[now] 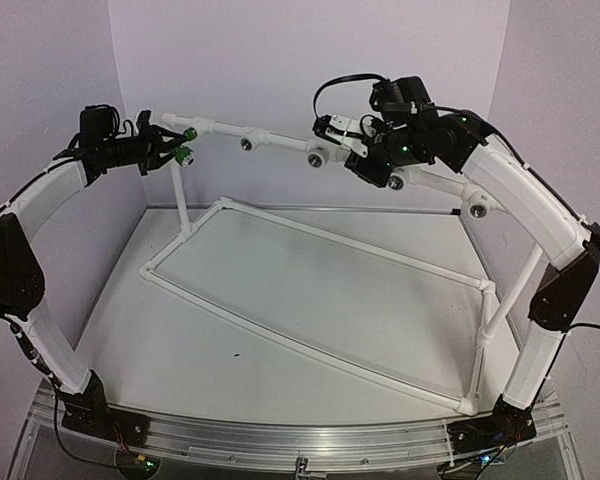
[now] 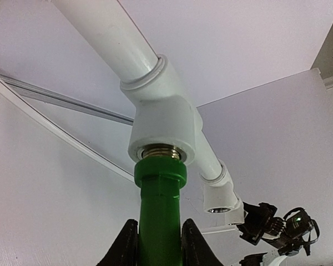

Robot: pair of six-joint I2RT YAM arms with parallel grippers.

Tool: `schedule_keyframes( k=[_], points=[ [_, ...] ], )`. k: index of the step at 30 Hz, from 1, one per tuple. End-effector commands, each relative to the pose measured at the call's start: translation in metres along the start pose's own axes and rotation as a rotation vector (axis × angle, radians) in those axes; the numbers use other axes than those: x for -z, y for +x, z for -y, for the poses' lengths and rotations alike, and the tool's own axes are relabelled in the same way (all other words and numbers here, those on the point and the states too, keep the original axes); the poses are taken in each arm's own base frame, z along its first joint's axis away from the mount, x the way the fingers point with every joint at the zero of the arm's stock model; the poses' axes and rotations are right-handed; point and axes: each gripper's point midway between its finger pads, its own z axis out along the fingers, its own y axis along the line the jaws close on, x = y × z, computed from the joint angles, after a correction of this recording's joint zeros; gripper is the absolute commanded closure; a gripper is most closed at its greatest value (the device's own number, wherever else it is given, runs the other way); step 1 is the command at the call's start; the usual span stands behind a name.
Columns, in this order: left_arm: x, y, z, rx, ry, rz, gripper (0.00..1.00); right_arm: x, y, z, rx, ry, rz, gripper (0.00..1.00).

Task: Install the water faucets

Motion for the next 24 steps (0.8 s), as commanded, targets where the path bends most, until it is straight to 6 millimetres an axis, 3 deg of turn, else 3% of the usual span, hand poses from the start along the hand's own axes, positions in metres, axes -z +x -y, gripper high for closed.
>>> schedule_keyframes(
  k=[1,12,24],
  points=[
    [0.0046,-0.0270,0.0258,-0.220,0.002,0.114,1.00,0.0116,-0.0129,-0.0619,-0.015,-0.250,0.063,1.00],
    [-0.0040,-0.0255,0.0288,-0.340,-0.042,0.141,1.00,0.0147,-0.0131,-0.0622,-0.016,-0.254,0.068,1.00],
    [0.0042,-0.0295,0.0344,-0.494,-0.138,0.169,1.00,0.0171,-0.0098,-0.0631,-0.006,-0.254,0.063,1.00]
  ],
)
